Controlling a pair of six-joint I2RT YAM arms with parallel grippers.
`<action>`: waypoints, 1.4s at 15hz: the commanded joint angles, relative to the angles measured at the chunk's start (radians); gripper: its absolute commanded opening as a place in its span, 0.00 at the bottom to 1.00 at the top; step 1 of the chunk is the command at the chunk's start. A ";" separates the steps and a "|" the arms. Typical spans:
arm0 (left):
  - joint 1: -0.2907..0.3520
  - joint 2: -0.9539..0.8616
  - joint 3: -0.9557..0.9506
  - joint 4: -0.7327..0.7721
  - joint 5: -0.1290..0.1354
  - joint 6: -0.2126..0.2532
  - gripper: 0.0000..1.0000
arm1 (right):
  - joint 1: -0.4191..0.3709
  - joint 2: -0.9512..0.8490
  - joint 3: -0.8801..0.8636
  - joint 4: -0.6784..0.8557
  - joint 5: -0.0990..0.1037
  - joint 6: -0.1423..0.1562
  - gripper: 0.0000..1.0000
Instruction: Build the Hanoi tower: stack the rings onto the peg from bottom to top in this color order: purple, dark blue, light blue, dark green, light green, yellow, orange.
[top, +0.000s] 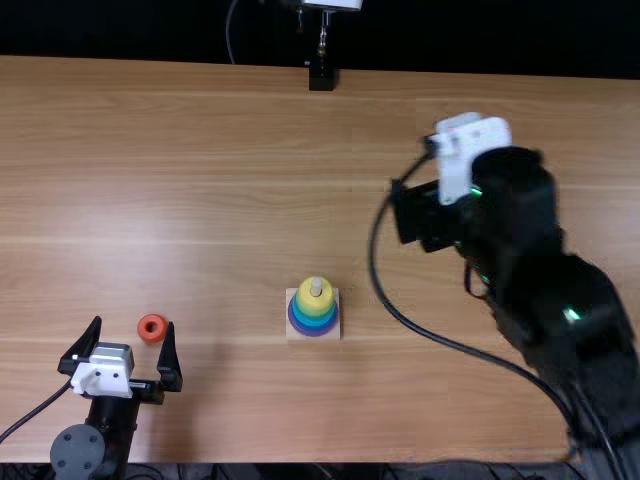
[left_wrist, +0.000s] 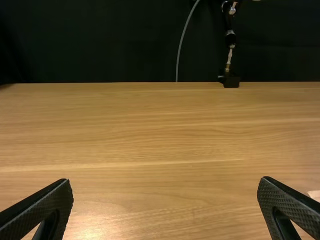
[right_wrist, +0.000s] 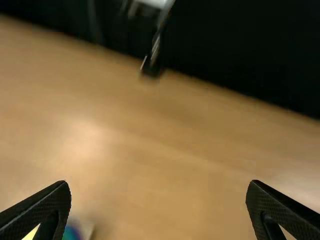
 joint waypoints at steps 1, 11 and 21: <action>0.007 -0.012 -0.032 -0.007 0.004 0.006 1.00 | -0.061 -0.102 -0.160 0.084 0.033 0.002 1.00; 0.007 -0.012 -0.032 -0.007 0.004 0.006 1.00 | -0.403 -1.093 -1.443 0.975 -0.024 0.002 1.00; 0.006 -0.012 -0.032 -0.005 0.002 0.006 1.00 | -0.412 -1.402 -1.645 0.703 -0.024 0.006 1.00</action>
